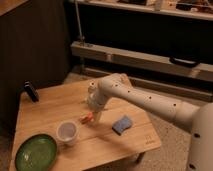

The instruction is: Place the pepper in the ceramic bowl

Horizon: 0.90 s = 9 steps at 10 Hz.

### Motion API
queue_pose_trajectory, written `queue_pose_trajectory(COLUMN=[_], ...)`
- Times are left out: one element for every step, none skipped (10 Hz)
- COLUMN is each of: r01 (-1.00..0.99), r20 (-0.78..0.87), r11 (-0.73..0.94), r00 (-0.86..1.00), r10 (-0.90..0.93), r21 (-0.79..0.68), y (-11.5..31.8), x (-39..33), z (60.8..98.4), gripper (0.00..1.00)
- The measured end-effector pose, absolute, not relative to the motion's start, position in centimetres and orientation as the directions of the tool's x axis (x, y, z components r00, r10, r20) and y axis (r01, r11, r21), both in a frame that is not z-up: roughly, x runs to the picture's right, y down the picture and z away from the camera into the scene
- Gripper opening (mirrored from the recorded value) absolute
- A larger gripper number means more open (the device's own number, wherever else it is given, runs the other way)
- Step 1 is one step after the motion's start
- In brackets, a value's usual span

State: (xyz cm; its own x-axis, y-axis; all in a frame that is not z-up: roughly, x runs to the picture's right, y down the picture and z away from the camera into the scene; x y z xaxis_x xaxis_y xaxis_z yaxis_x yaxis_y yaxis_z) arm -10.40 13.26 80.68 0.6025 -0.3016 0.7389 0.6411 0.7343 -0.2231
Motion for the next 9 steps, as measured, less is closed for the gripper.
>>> queue_pose_trajectory(r01=[0.652,0.661,0.672,0.677,0.681,0.691,0.698,0.703,0.711], r20=[0.739,0.742,0.747,0.751,0.753,0.758,0.762,0.765,0.767], r11=[0.722,0.713,0.705,0.702,0.7,0.693,0.687,0.684,0.677], r00=[0.601,0.595,0.585,0.578,0.572,0.561,0.551,0.545,0.537], r10=[-0.305,-0.309,-0.316,-0.321,-0.325,-0.333,-0.339,-0.344,-0.351], r21=[-0.232,-0.233,-0.227,-0.221,-0.215,-0.207,-0.2,-0.194,-0.189], y=[13.4,13.5,13.4,13.4,13.2,13.2,13.2,13.2,13.1], x=[-10.4,-10.4,-10.0,-9.7,-9.5,-9.5,-9.5,-9.4,-9.3], z=[81.7,82.4,83.4,84.1,84.5,84.8,85.1,85.3,85.5], gripper=[0.8,0.8,0.8,0.8,0.8,0.8,0.8,0.8,0.8])
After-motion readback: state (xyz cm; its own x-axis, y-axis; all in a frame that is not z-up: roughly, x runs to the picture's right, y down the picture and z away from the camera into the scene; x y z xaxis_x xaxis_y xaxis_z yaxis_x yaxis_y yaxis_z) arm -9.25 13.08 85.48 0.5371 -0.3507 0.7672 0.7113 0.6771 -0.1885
